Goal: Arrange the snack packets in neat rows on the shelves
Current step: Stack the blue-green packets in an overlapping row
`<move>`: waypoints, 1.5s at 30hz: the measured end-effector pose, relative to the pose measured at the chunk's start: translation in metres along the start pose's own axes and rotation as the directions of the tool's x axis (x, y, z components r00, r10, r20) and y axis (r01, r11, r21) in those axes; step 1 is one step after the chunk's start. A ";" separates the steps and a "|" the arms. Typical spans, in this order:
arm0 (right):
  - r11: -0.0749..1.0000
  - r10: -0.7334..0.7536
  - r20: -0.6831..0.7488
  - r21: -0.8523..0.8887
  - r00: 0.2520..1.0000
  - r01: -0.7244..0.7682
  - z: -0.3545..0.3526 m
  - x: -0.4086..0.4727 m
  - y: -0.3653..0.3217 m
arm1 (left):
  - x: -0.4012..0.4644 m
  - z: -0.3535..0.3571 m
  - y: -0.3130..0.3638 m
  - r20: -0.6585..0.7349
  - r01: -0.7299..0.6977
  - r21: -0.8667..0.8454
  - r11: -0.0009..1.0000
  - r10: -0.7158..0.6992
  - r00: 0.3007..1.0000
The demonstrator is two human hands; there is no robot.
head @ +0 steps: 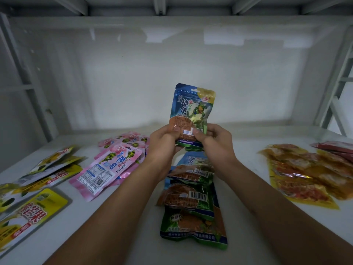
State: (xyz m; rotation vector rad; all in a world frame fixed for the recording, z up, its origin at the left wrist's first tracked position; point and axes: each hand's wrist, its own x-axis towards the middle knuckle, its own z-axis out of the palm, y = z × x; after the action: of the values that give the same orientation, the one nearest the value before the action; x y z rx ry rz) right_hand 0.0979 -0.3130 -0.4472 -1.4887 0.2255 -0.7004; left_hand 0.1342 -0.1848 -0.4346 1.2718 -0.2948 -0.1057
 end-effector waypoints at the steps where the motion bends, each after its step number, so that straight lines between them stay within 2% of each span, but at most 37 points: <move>1: 1.000 -0.011 -0.011 0.016 1.000 0.011 -0.001 0.000 0.000 | 0.001 -0.001 -0.002 -0.010 -0.013 0.044 0.999 0.014 1.000; 6: 0.999 -0.023 -0.007 0.036 1.000 0.024 -0.002 -0.001 -0.001 | 0.002 -0.004 -0.004 -0.020 -0.052 0.075 0.996 0.054 0.998; 15: 0.986 -0.123 -0.043 -0.115 0.991 0.117 -0.003 -0.002 0.002 | 0.004 -0.004 -0.004 -0.048 -0.029 0.078 0.997 0.032 0.998; 19: 0.974 -0.182 -0.035 -0.143 0.983 0.175 -0.003 -0.002 0.003 | 0.001 -0.004 -0.003 -0.011 0.020 0.042 0.999 -0.020 1.000; 22: 0.971 -0.198 -0.018 -0.141 0.980 0.194 -0.003 -0.002 0.005 | 0.002 -0.004 -0.004 0.005 0.005 0.084 0.996 -0.006 1.000; 29: 0.999 -0.046 0.024 -0.006 0.999 0.047 -0.002 -0.003 -0.001 | 0.001 -0.004 -0.002 0.047 -0.015 0.082 0.997 0.012 0.999; 36: 0.999 -0.043 0.035 -0.026 0.998 0.044 -0.001 -0.002 0.001 | 0.004 -0.006 -0.003 -0.017 -0.033 0.153 0.988 0.036 0.999; 40: 1.000 -0.006 0.070 0.003 0.998 0.006 0.000 -0.005 -0.001 | 0.002 -0.005 0.001 -0.041 0.009 0.092 0.996 -0.005 0.999; 45: 0.999 -0.036 0.048 0.005 0.998 0.036 0.000 -0.002 0.000 | 0.001 -0.004 0.000 -0.001 0.012 0.060 0.998 -0.012 1.000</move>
State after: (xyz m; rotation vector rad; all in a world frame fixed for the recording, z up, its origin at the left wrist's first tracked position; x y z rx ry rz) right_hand 0.0963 -0.3113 -0.4476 -1.5070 0.1609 -0.6934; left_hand 0.1357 -0.1815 -0.4357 1.3331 -0.2915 -0.1079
